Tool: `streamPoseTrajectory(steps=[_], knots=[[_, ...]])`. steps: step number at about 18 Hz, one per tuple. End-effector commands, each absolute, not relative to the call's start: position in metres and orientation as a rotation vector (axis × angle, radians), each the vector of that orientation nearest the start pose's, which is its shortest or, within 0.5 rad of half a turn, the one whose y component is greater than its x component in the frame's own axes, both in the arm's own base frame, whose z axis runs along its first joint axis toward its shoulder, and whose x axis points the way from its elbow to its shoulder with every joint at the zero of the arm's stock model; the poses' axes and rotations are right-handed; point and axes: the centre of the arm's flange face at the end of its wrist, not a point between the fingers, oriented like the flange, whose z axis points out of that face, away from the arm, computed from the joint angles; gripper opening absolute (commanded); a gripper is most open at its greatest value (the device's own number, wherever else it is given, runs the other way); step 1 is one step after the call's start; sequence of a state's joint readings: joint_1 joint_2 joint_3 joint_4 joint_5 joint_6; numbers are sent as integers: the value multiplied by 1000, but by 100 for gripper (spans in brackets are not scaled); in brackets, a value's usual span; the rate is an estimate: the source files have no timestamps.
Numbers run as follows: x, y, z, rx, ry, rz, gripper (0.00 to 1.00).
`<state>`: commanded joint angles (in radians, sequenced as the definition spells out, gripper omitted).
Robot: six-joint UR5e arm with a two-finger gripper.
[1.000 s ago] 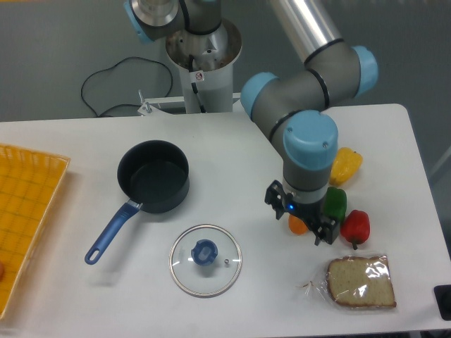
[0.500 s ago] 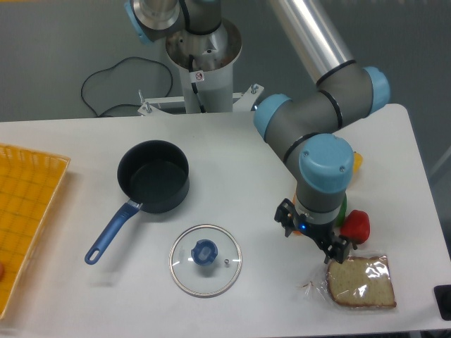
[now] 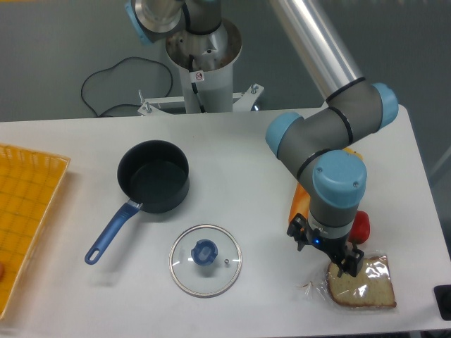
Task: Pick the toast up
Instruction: 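Lower the gripper onto the bagged toast slice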
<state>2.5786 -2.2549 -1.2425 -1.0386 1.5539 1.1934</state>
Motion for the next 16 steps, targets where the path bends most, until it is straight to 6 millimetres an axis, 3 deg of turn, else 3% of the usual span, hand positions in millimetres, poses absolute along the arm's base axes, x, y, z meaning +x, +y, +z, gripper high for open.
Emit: streamPoseTrajectory(steps=[16], knots=[[-569,526,238,-3008,282,223,100]])
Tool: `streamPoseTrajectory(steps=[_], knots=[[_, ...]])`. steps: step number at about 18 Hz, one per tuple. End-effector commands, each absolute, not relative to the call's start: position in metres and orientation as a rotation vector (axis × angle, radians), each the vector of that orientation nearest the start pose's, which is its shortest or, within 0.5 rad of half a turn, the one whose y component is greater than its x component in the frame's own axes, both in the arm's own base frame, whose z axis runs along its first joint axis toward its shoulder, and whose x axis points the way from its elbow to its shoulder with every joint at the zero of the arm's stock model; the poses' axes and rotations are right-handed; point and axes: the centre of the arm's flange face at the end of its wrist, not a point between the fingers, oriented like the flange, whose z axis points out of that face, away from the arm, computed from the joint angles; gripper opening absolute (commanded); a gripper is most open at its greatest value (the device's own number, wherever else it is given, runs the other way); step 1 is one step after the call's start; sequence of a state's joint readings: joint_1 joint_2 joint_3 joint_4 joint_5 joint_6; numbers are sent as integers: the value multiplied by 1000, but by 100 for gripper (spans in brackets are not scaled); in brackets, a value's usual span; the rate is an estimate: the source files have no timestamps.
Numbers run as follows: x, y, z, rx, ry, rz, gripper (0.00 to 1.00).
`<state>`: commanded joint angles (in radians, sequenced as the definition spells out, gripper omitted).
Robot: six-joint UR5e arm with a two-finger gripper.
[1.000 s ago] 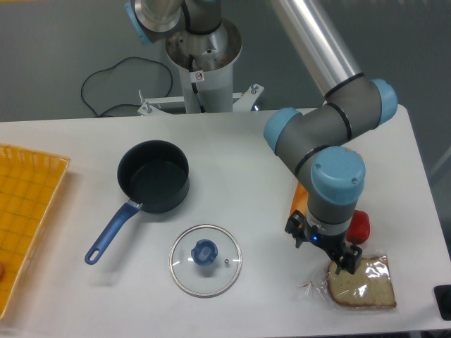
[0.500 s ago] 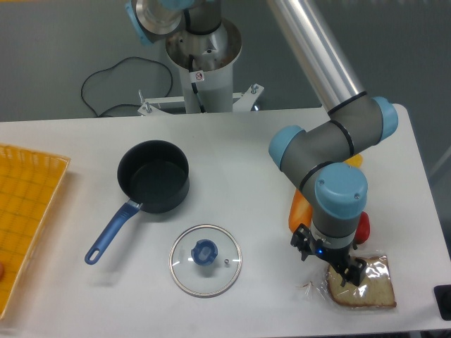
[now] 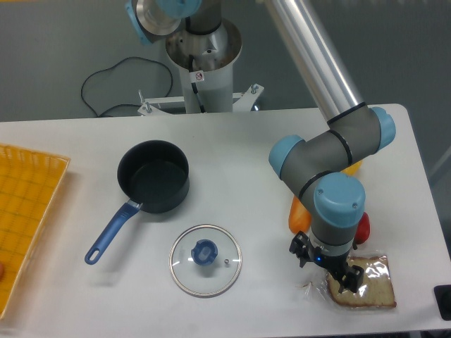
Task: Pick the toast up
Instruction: 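Lower the gripper onto the bagged toast slice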
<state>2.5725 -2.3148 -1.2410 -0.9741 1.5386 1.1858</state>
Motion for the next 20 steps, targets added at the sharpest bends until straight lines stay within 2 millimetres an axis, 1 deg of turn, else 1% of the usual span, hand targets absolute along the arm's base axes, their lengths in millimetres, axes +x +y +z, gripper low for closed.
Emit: streamPoseTrajectory(steps=[5,9,13,20], knots=[[-569,529,225,-2993,290,200,96],[-570,530,218,-2994,293,195,96],[-570,532,207,-2993,295,197,95],[-567,536,197,-2997,307,183,93]])
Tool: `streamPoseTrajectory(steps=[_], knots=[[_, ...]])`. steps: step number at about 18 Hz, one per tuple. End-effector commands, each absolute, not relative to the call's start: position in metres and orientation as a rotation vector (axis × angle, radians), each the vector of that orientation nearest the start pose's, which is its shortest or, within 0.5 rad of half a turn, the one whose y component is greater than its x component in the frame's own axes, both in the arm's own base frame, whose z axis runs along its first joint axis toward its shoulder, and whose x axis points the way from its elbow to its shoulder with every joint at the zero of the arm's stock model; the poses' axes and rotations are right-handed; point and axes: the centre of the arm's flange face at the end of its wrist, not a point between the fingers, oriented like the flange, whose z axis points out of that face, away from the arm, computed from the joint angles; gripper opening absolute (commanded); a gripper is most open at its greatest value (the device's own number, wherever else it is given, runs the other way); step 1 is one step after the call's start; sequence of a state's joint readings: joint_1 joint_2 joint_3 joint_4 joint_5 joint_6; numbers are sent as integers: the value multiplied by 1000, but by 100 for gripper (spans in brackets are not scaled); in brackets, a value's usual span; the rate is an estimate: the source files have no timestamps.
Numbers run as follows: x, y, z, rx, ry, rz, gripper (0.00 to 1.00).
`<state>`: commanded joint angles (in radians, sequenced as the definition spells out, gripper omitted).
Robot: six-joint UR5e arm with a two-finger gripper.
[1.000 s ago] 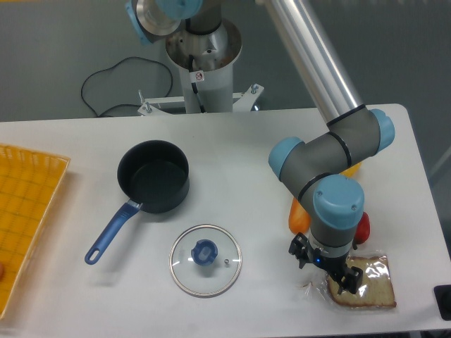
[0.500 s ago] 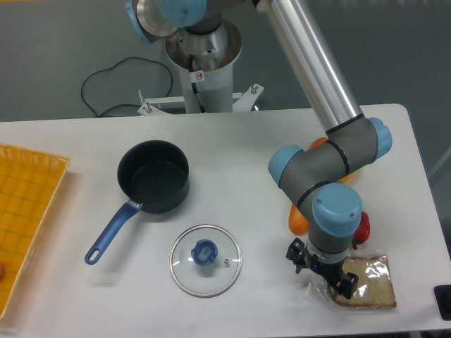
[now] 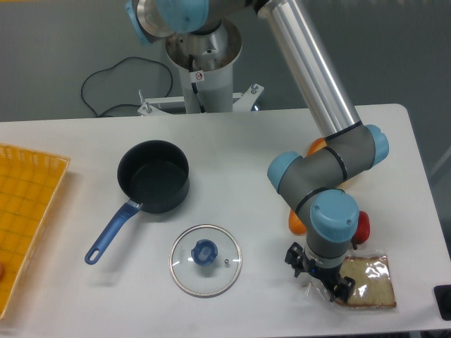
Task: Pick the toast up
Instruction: 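Lower the gripper onto the bagged toast slice, then close the gripper on the edge of the toast bag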
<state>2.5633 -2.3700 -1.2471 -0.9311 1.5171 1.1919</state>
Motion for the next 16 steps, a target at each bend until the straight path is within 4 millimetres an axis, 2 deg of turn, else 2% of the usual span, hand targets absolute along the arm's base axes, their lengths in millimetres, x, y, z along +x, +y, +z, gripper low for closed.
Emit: streamPoseTrajectory(steps=[5,16], knots=[[-568,536,194,-2999,307,179,92],[-568,537,188,-2998,309,173,78]])
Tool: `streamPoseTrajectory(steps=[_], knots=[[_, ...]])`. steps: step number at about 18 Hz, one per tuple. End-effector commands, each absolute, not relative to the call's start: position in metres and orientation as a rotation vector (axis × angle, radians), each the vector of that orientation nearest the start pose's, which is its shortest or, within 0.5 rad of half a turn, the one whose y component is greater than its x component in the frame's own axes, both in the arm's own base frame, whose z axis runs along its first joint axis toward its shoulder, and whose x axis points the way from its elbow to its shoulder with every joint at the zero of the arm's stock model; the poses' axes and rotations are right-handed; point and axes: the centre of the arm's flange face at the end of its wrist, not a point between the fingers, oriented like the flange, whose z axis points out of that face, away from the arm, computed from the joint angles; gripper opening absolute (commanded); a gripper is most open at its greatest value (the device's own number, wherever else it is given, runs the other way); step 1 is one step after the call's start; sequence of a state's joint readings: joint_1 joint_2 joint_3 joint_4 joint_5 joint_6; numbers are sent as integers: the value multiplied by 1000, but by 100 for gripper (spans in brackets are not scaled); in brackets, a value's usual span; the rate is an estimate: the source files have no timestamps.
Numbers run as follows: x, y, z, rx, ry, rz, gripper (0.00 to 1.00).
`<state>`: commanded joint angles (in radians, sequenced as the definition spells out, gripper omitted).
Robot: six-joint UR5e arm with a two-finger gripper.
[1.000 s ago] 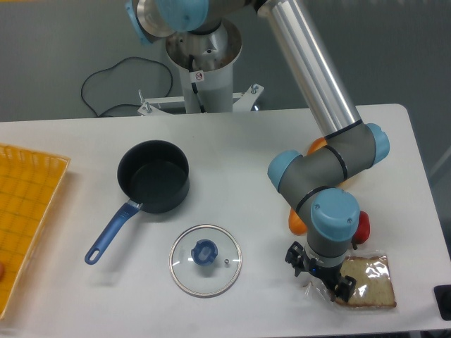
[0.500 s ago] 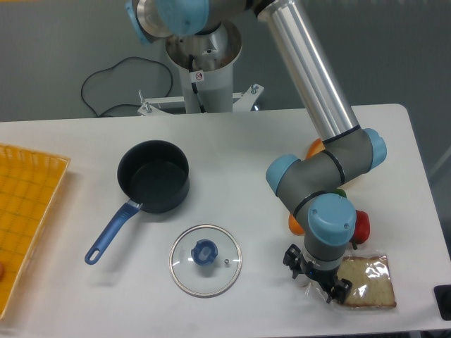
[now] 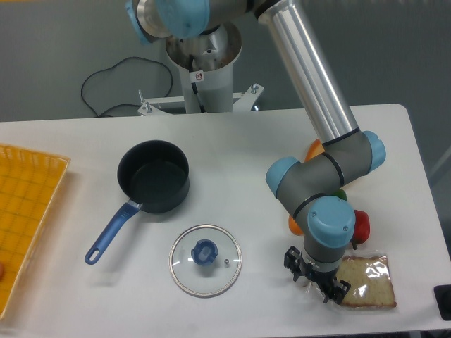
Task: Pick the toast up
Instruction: 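Close the gripper on the edge of the toast bag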
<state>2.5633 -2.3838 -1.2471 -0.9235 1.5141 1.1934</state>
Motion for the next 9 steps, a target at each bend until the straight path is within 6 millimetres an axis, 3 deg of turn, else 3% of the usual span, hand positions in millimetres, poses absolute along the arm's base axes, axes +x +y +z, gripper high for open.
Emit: streamPoseTrajectory(steps=[9], knots=[[-567,538,186,-2992,312,170,63]])
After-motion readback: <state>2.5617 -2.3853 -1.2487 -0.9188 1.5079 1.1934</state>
